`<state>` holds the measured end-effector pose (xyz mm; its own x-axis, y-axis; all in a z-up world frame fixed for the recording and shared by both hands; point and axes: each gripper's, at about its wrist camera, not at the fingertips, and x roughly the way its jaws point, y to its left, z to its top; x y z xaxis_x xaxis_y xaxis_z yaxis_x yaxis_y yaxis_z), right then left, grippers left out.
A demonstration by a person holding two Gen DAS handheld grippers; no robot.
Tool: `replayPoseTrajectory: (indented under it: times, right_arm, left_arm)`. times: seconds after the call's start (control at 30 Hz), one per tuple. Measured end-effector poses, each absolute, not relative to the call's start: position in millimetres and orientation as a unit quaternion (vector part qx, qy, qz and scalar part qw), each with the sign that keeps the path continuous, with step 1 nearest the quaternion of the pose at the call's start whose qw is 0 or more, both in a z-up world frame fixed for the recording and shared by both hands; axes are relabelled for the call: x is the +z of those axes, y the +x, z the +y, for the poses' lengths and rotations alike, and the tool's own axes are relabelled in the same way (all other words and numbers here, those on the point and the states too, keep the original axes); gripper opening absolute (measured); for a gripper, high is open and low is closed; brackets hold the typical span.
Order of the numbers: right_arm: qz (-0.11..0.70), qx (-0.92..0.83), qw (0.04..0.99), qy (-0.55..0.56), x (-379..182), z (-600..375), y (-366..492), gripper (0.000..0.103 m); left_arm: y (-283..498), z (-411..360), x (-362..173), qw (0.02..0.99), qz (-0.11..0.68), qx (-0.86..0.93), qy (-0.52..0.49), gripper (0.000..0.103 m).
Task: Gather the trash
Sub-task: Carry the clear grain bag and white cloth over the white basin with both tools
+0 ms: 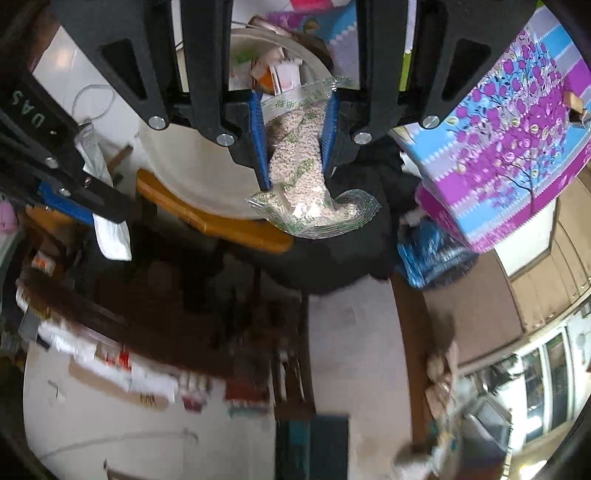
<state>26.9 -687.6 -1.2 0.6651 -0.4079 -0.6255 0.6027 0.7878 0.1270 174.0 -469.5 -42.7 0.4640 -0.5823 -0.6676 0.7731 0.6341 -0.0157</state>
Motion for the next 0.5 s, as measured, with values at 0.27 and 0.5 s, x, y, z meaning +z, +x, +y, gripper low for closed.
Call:
replayPoseTrajectory:
  times: [0.27, 0.5]
  right_arm:
    - [0.325, -0.273, 0.886, 0.185, -33.3, -694.6, 39.3, 0.026]
    - [0.332, -0.273, 0.882, 0.192, -42.4, -693.8, 40.0, 0.026]
  left_arm:
    - [186.6, -494.4, -71.4, 0.813, 0.385, -0.401, 0.172, 0.025]
    - [190.4, -499.6, -78.2, 0.806, 0.397, -0.400, 0.180, 0.025]
